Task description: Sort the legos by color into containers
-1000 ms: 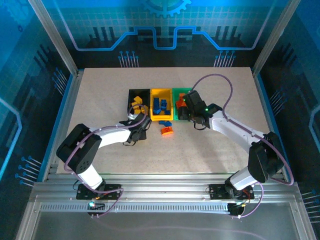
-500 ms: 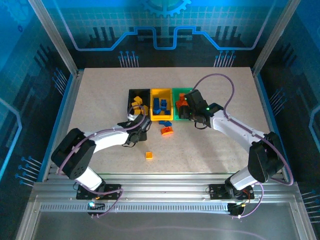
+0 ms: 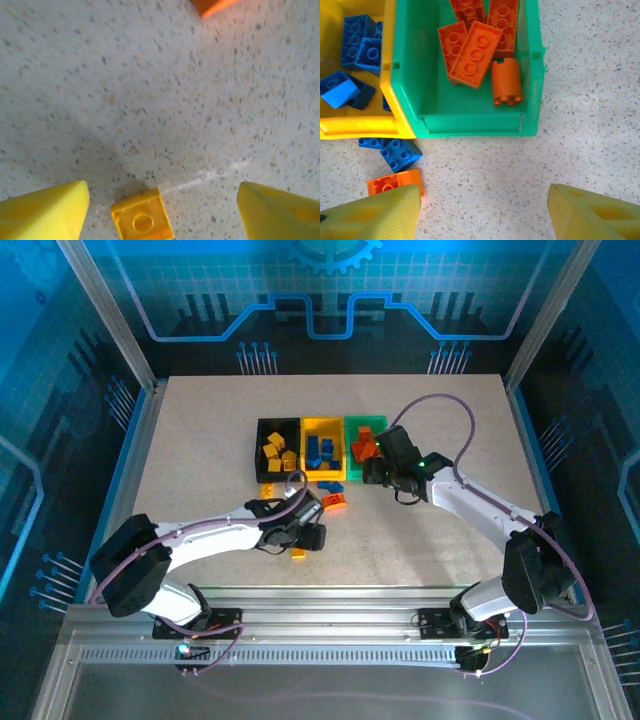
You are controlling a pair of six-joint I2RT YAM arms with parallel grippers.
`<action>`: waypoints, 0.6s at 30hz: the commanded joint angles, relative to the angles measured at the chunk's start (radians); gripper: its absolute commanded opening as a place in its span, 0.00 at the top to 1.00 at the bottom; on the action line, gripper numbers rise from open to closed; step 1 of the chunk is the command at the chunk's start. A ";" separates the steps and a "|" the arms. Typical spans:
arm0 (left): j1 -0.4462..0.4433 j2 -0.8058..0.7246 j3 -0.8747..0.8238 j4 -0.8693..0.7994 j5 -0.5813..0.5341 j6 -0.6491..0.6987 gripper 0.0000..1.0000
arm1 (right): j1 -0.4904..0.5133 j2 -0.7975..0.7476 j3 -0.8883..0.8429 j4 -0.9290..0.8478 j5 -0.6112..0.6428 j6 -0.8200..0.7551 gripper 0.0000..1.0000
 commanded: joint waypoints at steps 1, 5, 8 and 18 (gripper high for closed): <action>-0.019 0.022 0.029 -0.090 0.020 -0.024 0.23 | -0.015 -0.039 -0.016 0.006 0.000 0.019 0.31; -0.036 0.066 0.027 -0.105 0.008 -0.050 0.30 | -0.020 -0.058 -0.028 0.010 -0.002 0.021 0.30; -0.044 0.105 0.023 -0.092 0.006 -0.064 0.34 | -0.024 -0.066 -0.037 0.010 -0.004 0.022 0.30; -0.050 0.155 0.019 -0.066 0.002 -0.080 0.50 | -0.047 -0.093 -0.069 0.025 -0.019 0.022 0.30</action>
